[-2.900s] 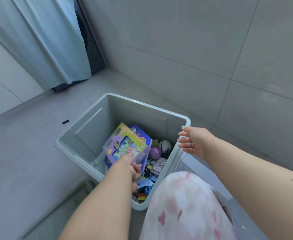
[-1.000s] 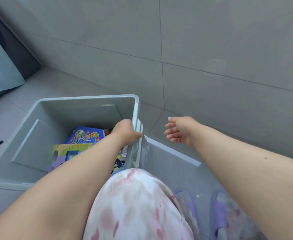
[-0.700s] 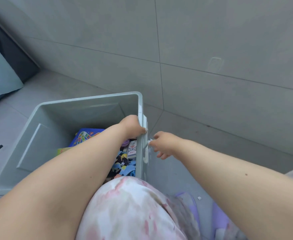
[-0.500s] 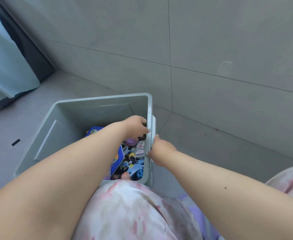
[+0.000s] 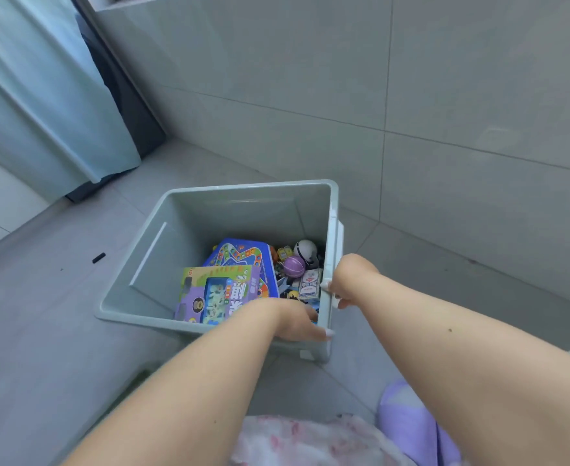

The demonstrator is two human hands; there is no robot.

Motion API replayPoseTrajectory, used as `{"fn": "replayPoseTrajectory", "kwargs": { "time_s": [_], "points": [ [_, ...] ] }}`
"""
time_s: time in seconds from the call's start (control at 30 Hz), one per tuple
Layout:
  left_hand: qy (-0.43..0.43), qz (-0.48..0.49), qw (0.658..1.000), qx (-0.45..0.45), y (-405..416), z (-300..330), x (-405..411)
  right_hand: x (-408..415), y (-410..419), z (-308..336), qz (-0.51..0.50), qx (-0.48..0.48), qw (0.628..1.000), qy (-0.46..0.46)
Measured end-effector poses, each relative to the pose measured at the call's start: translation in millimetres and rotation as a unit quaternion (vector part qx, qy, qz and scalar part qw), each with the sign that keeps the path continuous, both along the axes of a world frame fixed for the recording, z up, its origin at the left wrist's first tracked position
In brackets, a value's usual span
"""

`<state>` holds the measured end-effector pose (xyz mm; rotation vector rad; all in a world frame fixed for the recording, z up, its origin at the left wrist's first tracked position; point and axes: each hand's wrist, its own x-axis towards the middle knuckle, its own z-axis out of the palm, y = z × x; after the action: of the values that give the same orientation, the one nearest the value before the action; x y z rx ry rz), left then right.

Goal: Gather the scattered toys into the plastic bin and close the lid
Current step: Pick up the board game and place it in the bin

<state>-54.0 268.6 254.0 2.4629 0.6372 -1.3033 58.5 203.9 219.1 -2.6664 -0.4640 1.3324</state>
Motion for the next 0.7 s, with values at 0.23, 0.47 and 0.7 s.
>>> {"fn": "replayPoseTrajectory", "kwargs": {
  "time_s": [0.23, 0.47, 0.7],
  "points": [
    [-0.171, 0.064, 0.983, 0.023, -12, -34, -26, -9, 2, -12, -0.057, 0.094, 0.992, -0.067],
    [-0.224, 0.068, 0.972, 0.030, -5, -50, -31, -14, -2, -12, -0.080, 0.109, 0.986, -0.093],
    [-0.276, 0.173, 0.941, -0.087, 13, -44, -38, -29, 4, 1, -0.062, 0.126, 0.965, -0.222]
  ]
}}
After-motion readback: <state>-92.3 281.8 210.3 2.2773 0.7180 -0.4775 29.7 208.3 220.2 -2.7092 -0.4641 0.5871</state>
